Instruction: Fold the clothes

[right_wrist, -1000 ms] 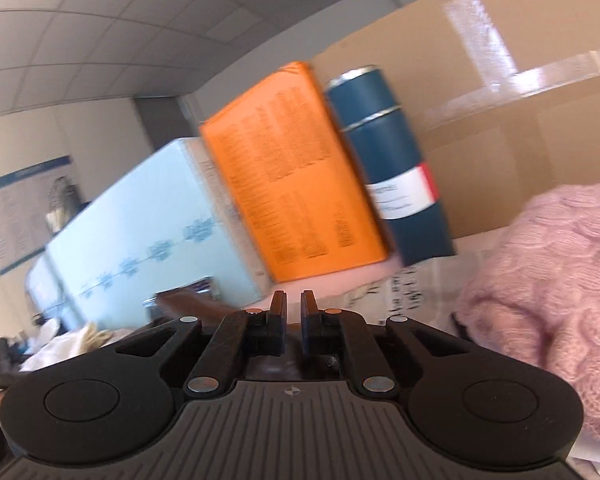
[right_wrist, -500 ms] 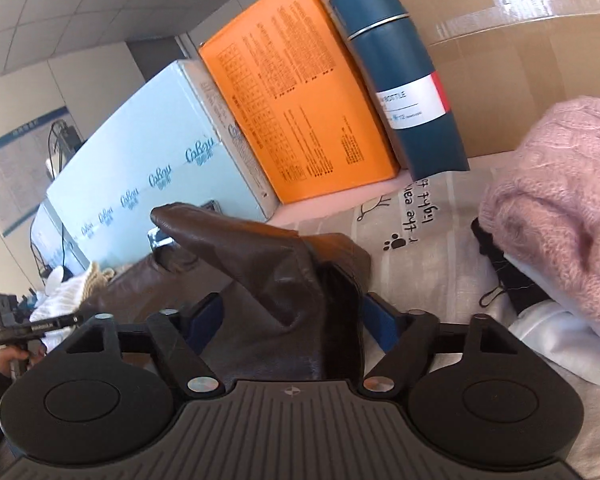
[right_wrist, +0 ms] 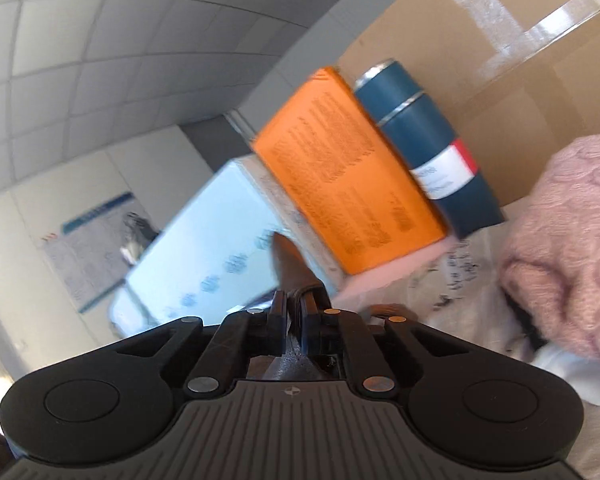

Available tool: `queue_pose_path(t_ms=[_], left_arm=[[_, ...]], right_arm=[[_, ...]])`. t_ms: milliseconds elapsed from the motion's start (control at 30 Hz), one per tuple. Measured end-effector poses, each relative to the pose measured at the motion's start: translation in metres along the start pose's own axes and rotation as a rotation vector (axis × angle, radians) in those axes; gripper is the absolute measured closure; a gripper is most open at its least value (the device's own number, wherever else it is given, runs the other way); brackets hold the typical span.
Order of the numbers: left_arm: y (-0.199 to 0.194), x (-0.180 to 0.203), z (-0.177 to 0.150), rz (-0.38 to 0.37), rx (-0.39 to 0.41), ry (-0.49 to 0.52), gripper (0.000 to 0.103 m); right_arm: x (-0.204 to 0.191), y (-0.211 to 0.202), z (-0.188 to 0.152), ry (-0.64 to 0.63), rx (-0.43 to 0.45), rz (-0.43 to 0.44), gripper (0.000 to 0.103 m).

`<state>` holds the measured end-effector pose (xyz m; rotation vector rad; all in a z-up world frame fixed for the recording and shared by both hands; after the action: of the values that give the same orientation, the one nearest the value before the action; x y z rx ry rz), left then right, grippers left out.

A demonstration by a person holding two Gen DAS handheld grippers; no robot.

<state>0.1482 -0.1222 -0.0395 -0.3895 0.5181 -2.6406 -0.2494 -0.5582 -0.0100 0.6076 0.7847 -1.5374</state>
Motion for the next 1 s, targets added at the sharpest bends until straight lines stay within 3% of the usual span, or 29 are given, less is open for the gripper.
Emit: queue_pose_path(t_ms=[67, 133, 200, 367, 433, 533, 567, 600, 667, 700, 767, 800, 833, 867, 933, 967, 1000], left_arm=[[0.004, -0.001, -0.002, 0.042, -0.026, 0.020, 0.093], [0.005, 0.000, -0.003, 0.067, -0.034, 0.035, 0.083], [0.005, 0.001, -0.004, 0.087, -0.036, 0.046, 0.062], [0.007, 0.007, -0.007, 0.120, -0.041, 0.097, 0.053], [0.007, 0.011, -0.007, 0.113, -0.033, 0.124, 0.053], [0.008, 0.013, -0.008, 0.117, -0.030, 0.139, 0.053], [0.008, 0.013, -0.008, 0.118, -0.029, 0.138, 0.053], [0.008, 0.013, -0.008, 0.118, -0.028, 0.138, 0.053], [0.007, 0.013, -0.007, 0.118, -0.025, 0.141, 0.053], [0.007, 0.014, -0.007, 0.119, -0.024, 0.144, 0.053], [0.008, 0.014, -0.007, 0.123, -0.028, 0.147, 0.053], [0.009, 0.014, -0.007, 0.128, -0.033, 0.149, 0.053], [0.010, 0.014, -0.007, 0.132, -0.036, 0.152, 0.053], [0.011, 0.015, -0.008, 0.133, -0.037, 0.157, 0.053], [0.011, 0.016, -0.008, 0.133, -0.037, 0.163, 0.053], [0.011, 0.016, -0.008, 0.133, -0.037, 0.164, 0.053], [0.011, 0.015, -0.008, 0.132, -0.037, 0.162, 0.053]], right_arm=[[0.000, 0.007, -0.003, -0.039, -0.012, -0.104, 0.092], [0.000, 0.011, -0.006, -0.059, -0.013, -0.159, 0.081], [0.001, 0.012, -0.008, -0.061, -0.003, -0.192, 0.031], [-0.011, 0.017, -0.016, -0.116, -0.015, -0.228, 0.024], [-0.015, 0.025, -0.021, -0.159, -0.033, -0.277, 0.027], [-0.015, 0.028, -0.025, -0.149, -0.080, -0.215, 0.038], [-0.015, 0.026, -0.025, -0.146, -0.084, -0.200, 0.048], [-0.016, 0.024, -0.026, -0.142, -0.087, -0.185, 0.067], [-0.017, 0.018, -0.025, -0.125, -0.089, -0.134, 0.087], [-0.017, 0.012, -0.022, -0.096, -0.079, -0.063, 0.093], [-0.020, 0.001, -0.016, -0.052, -0.055, 0.050, 0.097], [-0.022, -0.002, -0.014, -0.058, -0.039, 0.049, 0.097], [-0.024, -0.004, -0.011, -0.076, -0.023, 0.014, 0.097], [-0.026, -0.002, -0.010, -0.118, -0.010, -0.080, 0.096], [-0.029, 0.005, -0.010, -0.191, 0.005, -0.220, 0.088], [-0.031, 0.010, -0.009, -0.215, 0.005, -0.255, 0.058], [-0.034, 0.016, -0.009, -0.233, -0.009, -0.246, 0.020]])
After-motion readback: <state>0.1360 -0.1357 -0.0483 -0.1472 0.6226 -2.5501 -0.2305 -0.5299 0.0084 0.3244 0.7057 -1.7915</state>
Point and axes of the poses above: each gripper's, at about its wrist camera, not at the fingertips, and y roughly the way its jaws point, x to its right, z to its top, the point moved 2 cm from there along y, roughly the way its jaws point, and after that the axes turned 13 degrees about y, right-handed, at the moved point
